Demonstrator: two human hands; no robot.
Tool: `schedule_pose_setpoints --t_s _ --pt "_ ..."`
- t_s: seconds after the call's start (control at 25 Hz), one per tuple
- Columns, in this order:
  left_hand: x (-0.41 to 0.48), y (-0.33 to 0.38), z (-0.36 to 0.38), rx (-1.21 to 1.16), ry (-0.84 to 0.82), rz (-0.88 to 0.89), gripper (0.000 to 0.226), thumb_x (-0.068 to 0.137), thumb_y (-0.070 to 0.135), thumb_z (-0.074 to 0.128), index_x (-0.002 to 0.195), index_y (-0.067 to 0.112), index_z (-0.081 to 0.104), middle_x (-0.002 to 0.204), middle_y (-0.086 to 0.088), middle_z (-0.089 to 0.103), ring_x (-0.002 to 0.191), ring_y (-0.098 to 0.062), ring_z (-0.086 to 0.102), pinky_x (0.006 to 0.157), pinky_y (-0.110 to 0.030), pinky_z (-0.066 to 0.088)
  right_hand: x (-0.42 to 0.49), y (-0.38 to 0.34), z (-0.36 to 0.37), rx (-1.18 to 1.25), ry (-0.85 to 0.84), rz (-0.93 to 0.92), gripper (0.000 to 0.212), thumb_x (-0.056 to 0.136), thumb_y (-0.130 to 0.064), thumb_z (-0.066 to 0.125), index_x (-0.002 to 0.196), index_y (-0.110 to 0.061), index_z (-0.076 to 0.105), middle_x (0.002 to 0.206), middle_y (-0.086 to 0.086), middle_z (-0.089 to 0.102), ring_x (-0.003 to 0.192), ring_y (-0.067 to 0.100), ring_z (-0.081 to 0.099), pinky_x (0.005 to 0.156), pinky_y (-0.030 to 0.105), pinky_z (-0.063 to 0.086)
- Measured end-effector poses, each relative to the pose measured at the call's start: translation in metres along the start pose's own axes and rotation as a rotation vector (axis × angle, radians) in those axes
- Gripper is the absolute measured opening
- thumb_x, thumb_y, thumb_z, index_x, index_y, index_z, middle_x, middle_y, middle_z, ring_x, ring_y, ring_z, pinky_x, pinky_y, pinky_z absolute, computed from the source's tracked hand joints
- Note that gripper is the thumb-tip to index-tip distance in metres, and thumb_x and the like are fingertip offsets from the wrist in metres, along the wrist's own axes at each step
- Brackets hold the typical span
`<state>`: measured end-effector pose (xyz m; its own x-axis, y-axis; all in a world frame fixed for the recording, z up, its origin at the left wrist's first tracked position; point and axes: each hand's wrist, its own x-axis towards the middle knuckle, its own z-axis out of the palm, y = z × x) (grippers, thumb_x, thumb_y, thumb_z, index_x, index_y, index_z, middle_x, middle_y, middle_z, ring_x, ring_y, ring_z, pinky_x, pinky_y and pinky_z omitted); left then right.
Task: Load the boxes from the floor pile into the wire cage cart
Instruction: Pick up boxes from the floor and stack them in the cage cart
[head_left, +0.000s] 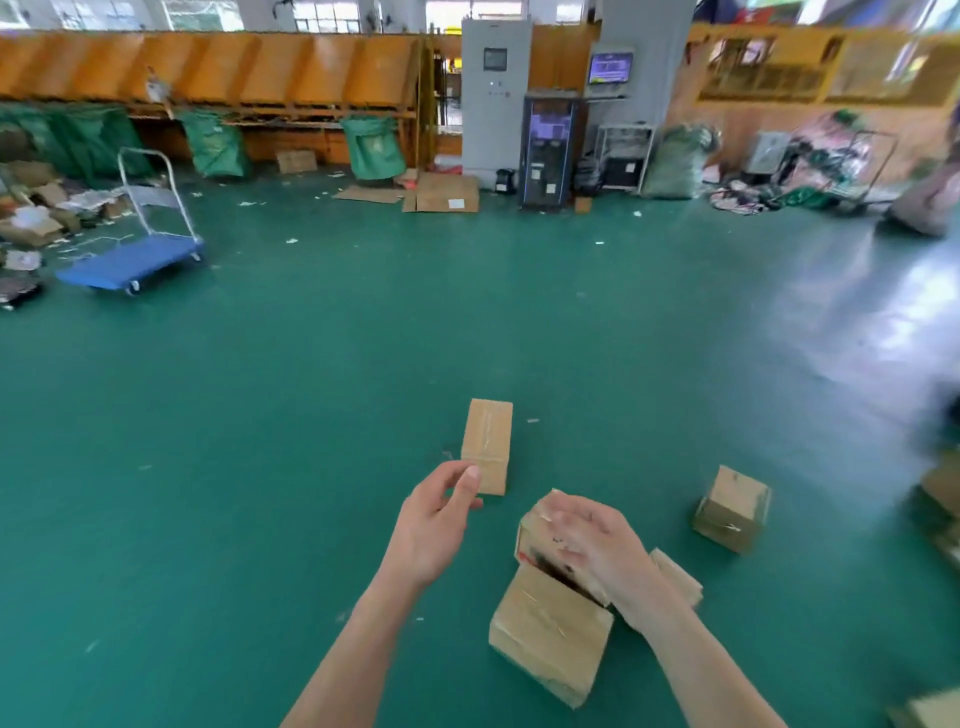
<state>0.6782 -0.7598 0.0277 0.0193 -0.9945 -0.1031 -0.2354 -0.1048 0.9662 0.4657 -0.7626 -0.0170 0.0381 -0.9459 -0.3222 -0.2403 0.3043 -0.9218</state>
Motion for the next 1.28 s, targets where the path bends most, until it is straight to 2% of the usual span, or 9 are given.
schedule_pose_setpoints --t_s 0.08,0.16,0.24,0.32,0.4,0.64,0.8,1.12,1.28 --pt "0.017 -0.006 0.0 -0.007 -0.02 -0.04 0.015 0.104 0.04 0.048 0.104 0.038 0.063 0.098 0.027 0.069 0.089 0.001 0.07 0.096 -0.046 0.055 0.013 -0.003 0.008 0.039 0.037 0.017 0.032 0.102 -0.025 0.056 0.131 -0.014 0.063 0.123 0.016 0.065 0.113 0.033 0.062 0.099 0.045 0.054" --pt "0.035 -0.009 -0.003 -0.024 -0.028 -0.072 0.016 0.104 0.04 0.048 0.104 0.037 0.064 0.102 0.022 0.069 0.088 0.002 0.071 0.097 -0.048 0.054 0.029 -0.007 0.019 0.075 0.04 0.021 0.03 0.102 -0.028 0.057 0.13 -0.021 0.063 0.125 -0.003 0.066 0.115 0.012 0.063 0.097 0.032 0.055" --pt "0.055 -0.007 -0.009 -0.029 -0.024 -0.069 0.016 0.104 0.04 0.048 0.104 0.036 0.064 0.1 0.023 0.07 0.089 0.0 0.071 0.096 -0.048 0.055 0.052 -0.013 0.025 0.089 0.04 0.023 0.026 0.101 -0.031 0.058 0.126 -0.027 0.064 0.125 -0.01 0.065 0.114 0.006 0.062 0.098 0.033 0.055" --pt "0.083 -0.001 -0.022 -0.045 -0.006 -0.06 0.017 0.105 0.039 0.047 0.103 0.036 0.064 0.095 0.025 0.071 0.092 -0.003 0.071 0.093 -0.046 0.056 0.084 -0.026 0.031 0.082 0.049 0.033 0.024 0.101 -0.032 0.057 0.124 -0.03 0.065 0.122 -0.011 0.067 0.113 0.008 0.064 0.099 0.04 0.055" --pt "0.114 0.009 -0.036 -0.069 0.026 -0.046 0.019 0.105 0.038 0.047 0.104 0.033 0.065 0.095 0.024 0.071 0.093 -0.005 0.071 0.091 -0.044 0.057 0.118 -0.048 0.04 0.123 0.04 -0.009 0.022 0.102 -0.026 0.056 0.121 -0.025 0.067 0.12 -0.009 0.069 0.113 0.009 0.065 0.095 0.036 0.057" --pt "0.218 0.034 -0.061 -0.076 0.11 -0.04 0.022 0.104 0.041 0.047 0.111 0.029 0.065 0.112 0.01 0.07 0.093 -0.003 0.072 0.092 -0.043 0.058 0.224 -0.112 0.05 0.173 -0.049 -0.077 0.017 0.099 -0.023 0.059 0.109 -0.022 0.073 0.114 0.004 0.071 0.112 0.017 0.066 0.095 0.036 0.058" --pt "0.284 0.047 -0.073 -0.098 0.154 -0.024 0.021 0.105 0.038 0.047 0.11 0.029 0.066 0.114 0.01 0.07 0.094 -0.003 0.072 0.089 -0.041 0.059 0.288 -0.13 0.034 0.171 -0.025 -0.078 0.019 0.099 -0.024 0.06 0.111 -0.026 0.073 0.117 -0.004 0.072 0.108 0.008 0.068 0.099 0.036 0.056" --pt "0.404 0.033 -0.101 -0.062 0.072 -0.037 0.021 0.105 0.037 0.046 0.108 0.029 0.066 0.115 0.008 0.069 0.093 -0.003 0.072 0.093 -0.046 0.057 0.39 -0.138 0.057 0.218 0.025 0.021 0.017 0.098 -0.02 0.061 0.108 -0.019 0.075 0.116 0.003 0.072 0.112 0.019 0.068 0.099 0.042 0.055" --pt "0.476 0.023 -0.134 -0.08 0.031 -0.018 0.021 0.105 0.037 0.046 0.107 0.029 0.066 0.113 0.007 0.07 0.092 -0.005 0.073 0.094 -0.048 0.057 0.447 -0.16 0.073 0.205 0.104 0.002 0.017 0.101 -0.02 0.059 0.11 -0.02 0.073 0.113 -0.003 0.074 0.106 0.011 0.07 0.098 0.041 0.056"
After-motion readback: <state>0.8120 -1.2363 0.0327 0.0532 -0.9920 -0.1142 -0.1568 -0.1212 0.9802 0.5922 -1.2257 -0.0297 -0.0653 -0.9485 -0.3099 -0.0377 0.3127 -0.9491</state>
